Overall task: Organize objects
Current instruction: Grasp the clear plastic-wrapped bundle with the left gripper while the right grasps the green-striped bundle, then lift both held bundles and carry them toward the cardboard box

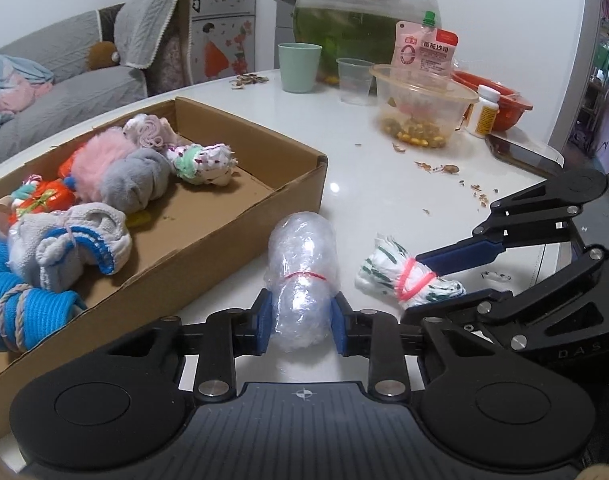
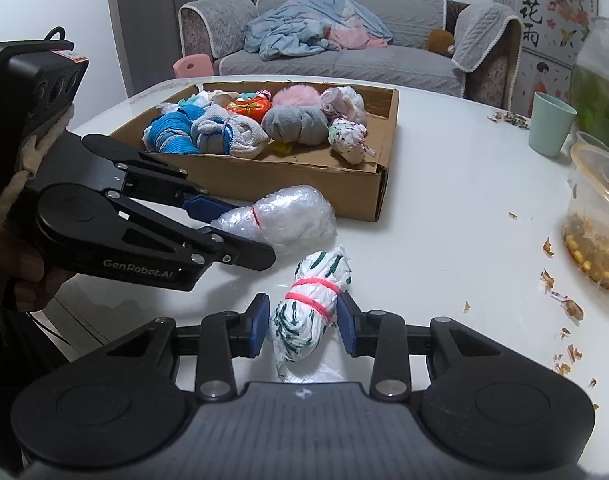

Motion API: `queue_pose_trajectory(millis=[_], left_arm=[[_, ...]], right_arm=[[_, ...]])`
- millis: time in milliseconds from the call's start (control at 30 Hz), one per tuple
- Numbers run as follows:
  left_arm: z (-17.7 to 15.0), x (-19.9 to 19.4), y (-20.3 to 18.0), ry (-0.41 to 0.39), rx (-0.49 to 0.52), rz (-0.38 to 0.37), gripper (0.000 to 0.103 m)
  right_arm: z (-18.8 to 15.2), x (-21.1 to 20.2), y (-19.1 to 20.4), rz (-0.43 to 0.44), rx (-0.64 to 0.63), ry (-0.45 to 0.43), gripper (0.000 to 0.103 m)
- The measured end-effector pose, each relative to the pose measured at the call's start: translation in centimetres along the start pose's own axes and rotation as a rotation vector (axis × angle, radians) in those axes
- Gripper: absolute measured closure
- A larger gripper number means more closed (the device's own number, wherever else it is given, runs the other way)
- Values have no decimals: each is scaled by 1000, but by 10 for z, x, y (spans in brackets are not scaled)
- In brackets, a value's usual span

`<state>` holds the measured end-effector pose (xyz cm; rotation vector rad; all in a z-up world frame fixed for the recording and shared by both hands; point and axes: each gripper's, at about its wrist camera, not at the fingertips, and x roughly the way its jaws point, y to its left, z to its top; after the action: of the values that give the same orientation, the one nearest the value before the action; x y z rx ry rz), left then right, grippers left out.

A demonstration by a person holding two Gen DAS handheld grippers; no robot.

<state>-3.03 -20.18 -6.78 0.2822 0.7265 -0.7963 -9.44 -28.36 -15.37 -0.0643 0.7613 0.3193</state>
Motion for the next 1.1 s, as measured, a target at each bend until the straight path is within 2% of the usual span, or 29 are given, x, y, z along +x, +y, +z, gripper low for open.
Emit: queue_pose_trajectory(millis=[200,600,800,1100], left_arm=[[-5,-18,-1,-2,-16,30,70],[-32,-62,16,-7,-69,187,70],[-45,-71,25,1,-104,224,70],[-54,-82,26,5,-88,280,70]], right_arm=[[1,1,0,6,-8,-3,70],[2,8,7,2,-33,18,71],[2,10,10,1,-45,26,71],[3,11,13,7,-53,30,71]])
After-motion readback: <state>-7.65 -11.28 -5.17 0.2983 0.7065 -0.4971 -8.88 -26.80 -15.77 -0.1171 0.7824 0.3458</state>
